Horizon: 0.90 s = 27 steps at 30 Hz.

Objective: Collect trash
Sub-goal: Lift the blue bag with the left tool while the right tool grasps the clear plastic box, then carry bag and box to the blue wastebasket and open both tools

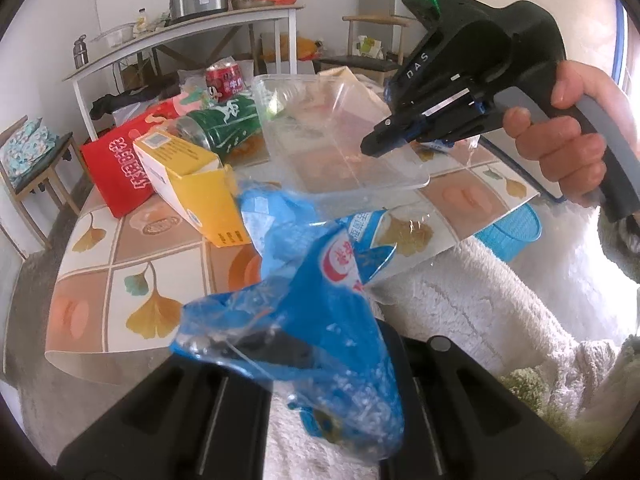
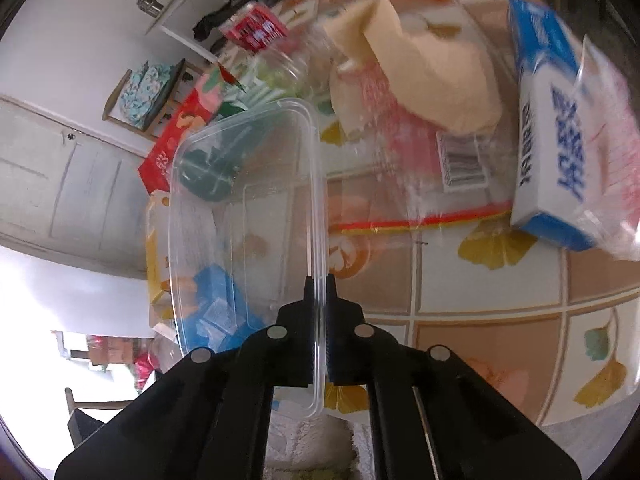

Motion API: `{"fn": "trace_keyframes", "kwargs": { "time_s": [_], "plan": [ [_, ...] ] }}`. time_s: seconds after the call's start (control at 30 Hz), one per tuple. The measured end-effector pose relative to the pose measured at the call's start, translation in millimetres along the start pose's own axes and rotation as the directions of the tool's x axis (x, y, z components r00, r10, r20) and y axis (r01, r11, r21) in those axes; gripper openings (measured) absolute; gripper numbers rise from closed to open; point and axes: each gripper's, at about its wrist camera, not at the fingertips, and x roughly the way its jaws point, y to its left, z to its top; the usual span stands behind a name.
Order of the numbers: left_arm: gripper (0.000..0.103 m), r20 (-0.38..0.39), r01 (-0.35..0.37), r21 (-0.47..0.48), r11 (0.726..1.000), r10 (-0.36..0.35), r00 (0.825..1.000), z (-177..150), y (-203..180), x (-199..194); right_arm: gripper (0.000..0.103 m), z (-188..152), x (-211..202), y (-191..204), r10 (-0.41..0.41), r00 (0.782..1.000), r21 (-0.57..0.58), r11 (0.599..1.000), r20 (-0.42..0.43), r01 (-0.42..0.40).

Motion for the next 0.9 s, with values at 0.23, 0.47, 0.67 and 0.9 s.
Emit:
{"fn": "trace_keyframes", "kwargs": {
  "time_s": [0.23, 0.47, 0.67, 0.9],
  "plan": [
    [0.003, 0.056, -0.003, -0.015, 1.000, 0.004, 0.998, 4.8, -1.3, -22.4, 0.004, -5.3, -39.4, 5.8, 0.029, 0.996, -0.042, 0.999, 0.080, -0.025],
    [0.003, 0.134, 0.013, -0.050, 0.999, -0.007, 0.991, 18.9, -4.9, -51.3, 0.004, -18.9, -99.6, -3.3, 0.091, 0.980, -0.045, 0.995, 0.175, -0.084],
    [0.003, 0.181, 0.054, -0.030, 0.998, -0.048, 0.982, 44.8, -25.5, -63.2, 0.004, -36.4, -164.7, -30.1, 0.142, 0.943, -0.028, 0.990, 0.301, -0.140],
    [0.003, 0.215, 0.210, 0.054, 0.976, -0.216, 0.952, 97.5, -72.1, -69.1, 0.004, -67.8, -246.1, -107.6, 0.104, 0.874, 0.078, 0.984, 0.475, -0.159]
  ]
}}
